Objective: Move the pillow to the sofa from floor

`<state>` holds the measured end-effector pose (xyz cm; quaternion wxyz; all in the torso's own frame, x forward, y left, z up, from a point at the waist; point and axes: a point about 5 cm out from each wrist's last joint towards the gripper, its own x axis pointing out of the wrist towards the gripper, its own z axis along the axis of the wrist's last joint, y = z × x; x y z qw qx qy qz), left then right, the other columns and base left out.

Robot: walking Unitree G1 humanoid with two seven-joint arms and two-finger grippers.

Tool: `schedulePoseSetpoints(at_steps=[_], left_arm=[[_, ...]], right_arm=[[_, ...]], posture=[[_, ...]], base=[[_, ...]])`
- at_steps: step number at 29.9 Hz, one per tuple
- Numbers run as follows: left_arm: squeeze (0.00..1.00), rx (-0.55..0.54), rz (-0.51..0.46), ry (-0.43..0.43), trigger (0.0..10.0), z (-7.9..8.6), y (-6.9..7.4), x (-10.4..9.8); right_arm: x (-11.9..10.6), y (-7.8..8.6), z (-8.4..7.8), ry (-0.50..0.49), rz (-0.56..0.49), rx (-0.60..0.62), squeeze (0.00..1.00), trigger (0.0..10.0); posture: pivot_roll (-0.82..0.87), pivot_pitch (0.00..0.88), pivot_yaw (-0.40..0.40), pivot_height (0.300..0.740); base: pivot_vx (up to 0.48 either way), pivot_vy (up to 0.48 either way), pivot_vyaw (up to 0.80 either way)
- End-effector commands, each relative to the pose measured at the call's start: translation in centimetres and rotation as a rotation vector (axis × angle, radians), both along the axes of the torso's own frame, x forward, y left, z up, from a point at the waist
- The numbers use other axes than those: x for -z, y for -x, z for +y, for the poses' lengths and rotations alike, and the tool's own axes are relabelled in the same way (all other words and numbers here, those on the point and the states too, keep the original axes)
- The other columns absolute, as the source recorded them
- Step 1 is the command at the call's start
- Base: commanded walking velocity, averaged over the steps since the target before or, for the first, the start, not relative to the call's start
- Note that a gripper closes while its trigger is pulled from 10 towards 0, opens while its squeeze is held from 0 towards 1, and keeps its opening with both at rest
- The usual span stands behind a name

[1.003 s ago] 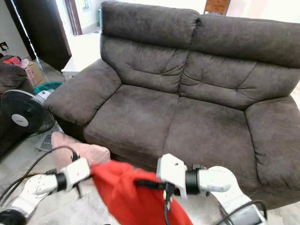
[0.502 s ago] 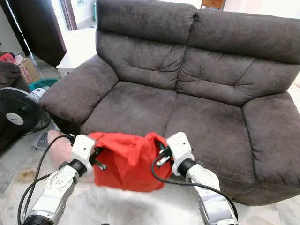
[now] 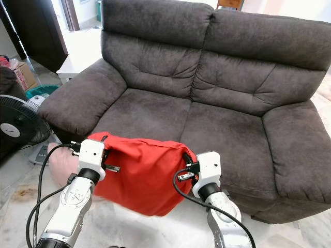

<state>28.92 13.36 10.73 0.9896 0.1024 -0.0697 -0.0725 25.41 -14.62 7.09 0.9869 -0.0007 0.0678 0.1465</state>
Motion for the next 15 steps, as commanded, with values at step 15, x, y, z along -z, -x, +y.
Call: schedulePoseSetpoints(at_steps=[15], left_arm=[[0.00, -0.001, -0.093, -0.013, 10.0, -0.9, 0.5, -1.7]], right_arm=[[-0.8, 0.4, 1.0, -0.061, -0.082, 0.069, 0.00, 10.0]], posture=[[0.05, 0.000, -0.043, 0.740]], base=[[0.000, 0.000, 0.00]])
